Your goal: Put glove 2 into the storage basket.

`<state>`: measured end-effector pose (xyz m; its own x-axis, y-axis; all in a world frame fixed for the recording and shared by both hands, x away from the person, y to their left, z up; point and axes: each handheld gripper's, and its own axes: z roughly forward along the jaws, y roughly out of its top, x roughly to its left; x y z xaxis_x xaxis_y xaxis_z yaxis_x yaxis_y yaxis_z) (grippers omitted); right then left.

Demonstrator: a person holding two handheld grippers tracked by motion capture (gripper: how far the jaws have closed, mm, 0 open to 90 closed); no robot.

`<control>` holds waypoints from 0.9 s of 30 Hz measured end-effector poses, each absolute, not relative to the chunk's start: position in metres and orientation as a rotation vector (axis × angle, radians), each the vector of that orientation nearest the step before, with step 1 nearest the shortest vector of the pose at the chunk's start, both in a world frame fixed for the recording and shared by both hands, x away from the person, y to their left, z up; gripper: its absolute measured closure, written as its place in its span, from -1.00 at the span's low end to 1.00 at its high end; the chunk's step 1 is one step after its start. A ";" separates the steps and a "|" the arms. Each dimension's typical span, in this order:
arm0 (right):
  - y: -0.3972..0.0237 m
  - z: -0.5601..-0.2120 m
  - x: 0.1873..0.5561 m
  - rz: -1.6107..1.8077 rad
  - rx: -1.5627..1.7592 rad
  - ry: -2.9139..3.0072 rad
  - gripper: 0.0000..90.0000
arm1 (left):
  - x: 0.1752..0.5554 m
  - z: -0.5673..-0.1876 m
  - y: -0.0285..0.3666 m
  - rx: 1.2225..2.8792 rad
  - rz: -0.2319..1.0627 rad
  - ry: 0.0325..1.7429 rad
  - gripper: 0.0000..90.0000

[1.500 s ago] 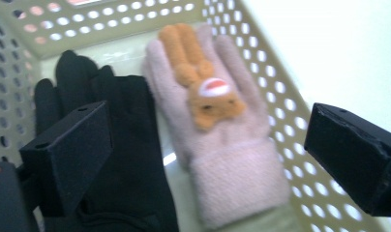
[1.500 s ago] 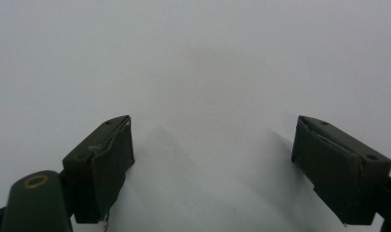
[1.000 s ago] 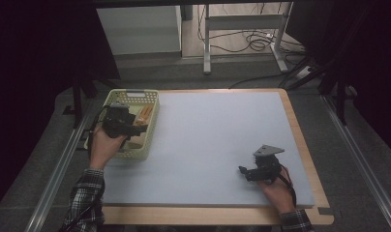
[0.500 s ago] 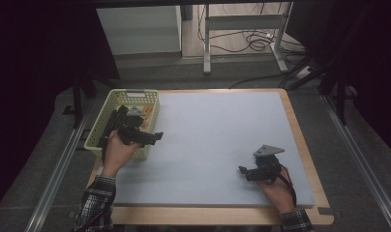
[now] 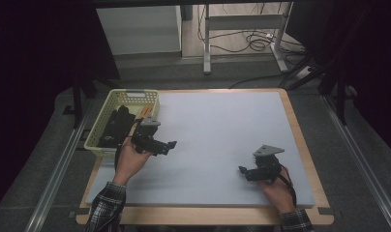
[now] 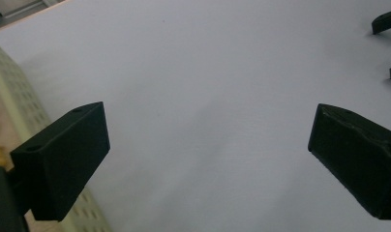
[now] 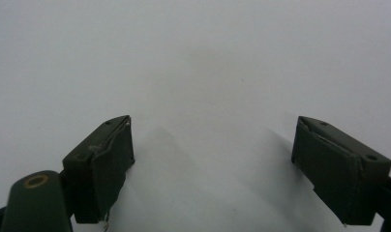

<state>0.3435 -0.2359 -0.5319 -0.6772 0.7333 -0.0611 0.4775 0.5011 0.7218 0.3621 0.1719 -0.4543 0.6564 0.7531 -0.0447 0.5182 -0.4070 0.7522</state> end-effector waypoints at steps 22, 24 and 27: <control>-0.236 -0.532 0.343 0.983 1.006 2.388 -0.67 | 0.344 -0.467 0.134 2.105 0.351 0.876 -0.97; -0.236 -0.532 0.343 0.983 1.006 2.388 -0.67 | 0.342 -0.469 0.129 2.109 0.346 0.865 -0.97; -0.236 -0.532 0.343 0.983 1.006 2.389 -0.67 | 0.339 -0.472 0.122 2.119 0.345 0.846 -0.97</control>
<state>0.3433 -0.2359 -0.5318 -0.6779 0.7325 -0.0625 0.4762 0.5023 0.7217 0.3393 0.1220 -0.4722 0.7378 0.6737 -0.0421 0.4524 -0.4472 0.7716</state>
